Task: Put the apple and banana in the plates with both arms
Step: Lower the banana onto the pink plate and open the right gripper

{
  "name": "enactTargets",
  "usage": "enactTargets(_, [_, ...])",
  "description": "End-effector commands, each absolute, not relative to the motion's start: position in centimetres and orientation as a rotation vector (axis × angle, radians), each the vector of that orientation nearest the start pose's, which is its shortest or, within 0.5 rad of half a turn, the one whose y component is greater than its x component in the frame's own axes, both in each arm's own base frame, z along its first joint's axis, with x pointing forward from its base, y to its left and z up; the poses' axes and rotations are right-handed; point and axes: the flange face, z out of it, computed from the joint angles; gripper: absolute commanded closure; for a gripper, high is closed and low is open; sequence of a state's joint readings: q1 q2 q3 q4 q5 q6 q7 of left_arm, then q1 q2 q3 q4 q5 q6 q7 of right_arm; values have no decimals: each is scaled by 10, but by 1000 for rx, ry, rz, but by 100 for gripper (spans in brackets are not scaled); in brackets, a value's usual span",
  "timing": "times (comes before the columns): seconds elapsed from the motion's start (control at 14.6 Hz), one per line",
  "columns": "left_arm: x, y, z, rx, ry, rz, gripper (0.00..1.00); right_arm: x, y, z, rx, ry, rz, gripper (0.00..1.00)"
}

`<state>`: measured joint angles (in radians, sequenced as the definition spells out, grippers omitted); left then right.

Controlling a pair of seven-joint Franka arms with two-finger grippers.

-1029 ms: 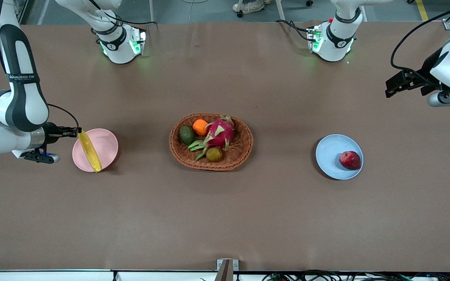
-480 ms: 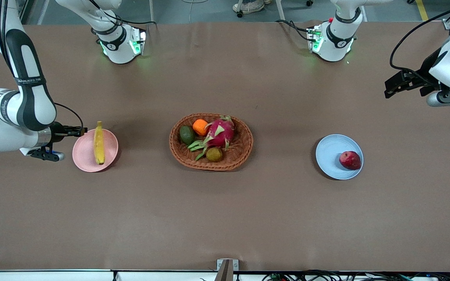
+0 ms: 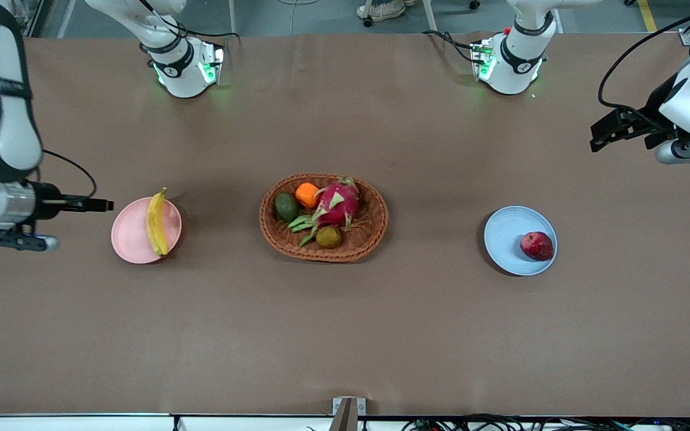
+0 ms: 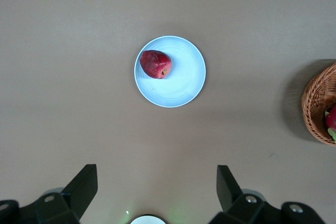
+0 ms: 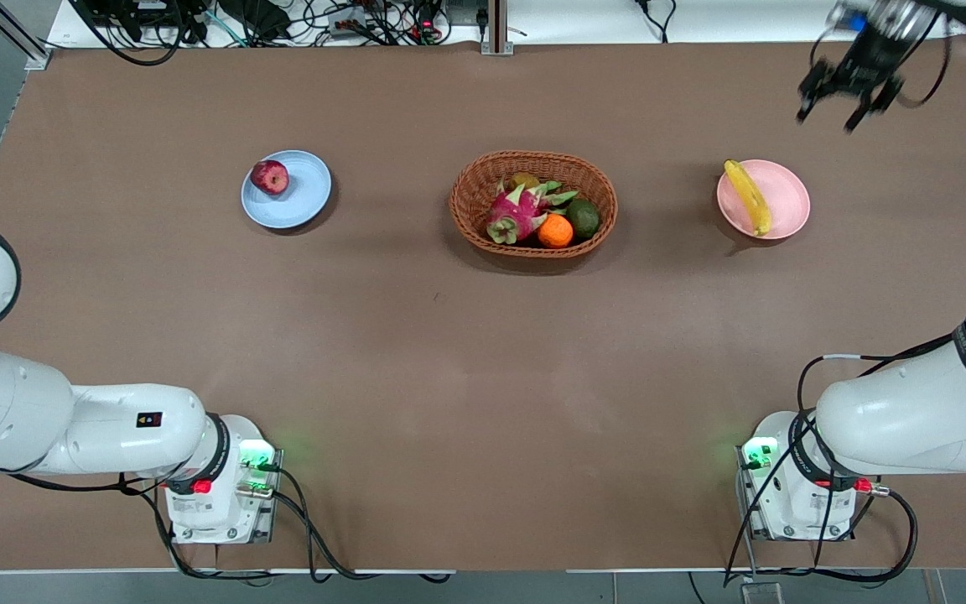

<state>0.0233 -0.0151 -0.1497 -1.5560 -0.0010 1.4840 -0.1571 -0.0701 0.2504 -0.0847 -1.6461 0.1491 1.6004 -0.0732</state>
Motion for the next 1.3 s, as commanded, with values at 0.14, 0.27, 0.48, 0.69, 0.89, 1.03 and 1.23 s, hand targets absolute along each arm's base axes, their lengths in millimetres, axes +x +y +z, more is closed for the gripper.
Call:
enactTargets(0.14, [527, -62, 645, -3130, 26, 35, 0, 622, -64, 570, -3137, 39, 132, 0])
enactTargets(0.27, [527, -61, 646, -3121, 27, 34, 0, 626, -63, 586, -3179, 45, 66, 0])
enactTargets(0.48, [528, -61, 644, -3103, 33, 35, 0, 620, -59, 601, -3140, 102, 31, 0])
enactTargets(0.69, [528, -60, 645, -3103, 30, 30, 0, 596, -61, 641, -3125, 183, -66, 0])
enactTargets(0.89, [528, -60, 646, -3103, 32, 28, 0, 567, -61, 644, -3119, 177, -107, 0])
enactTargets(1.03, [528, -61, 645, -3104, 35, 33, 0, 556, -59, 644, -3124, 163, -116, 0])
enactTargets(1.23, [529, -61, 645, -3105, 37, 31, 0, 553, -58, 642, -3124, 154, -107, 0])
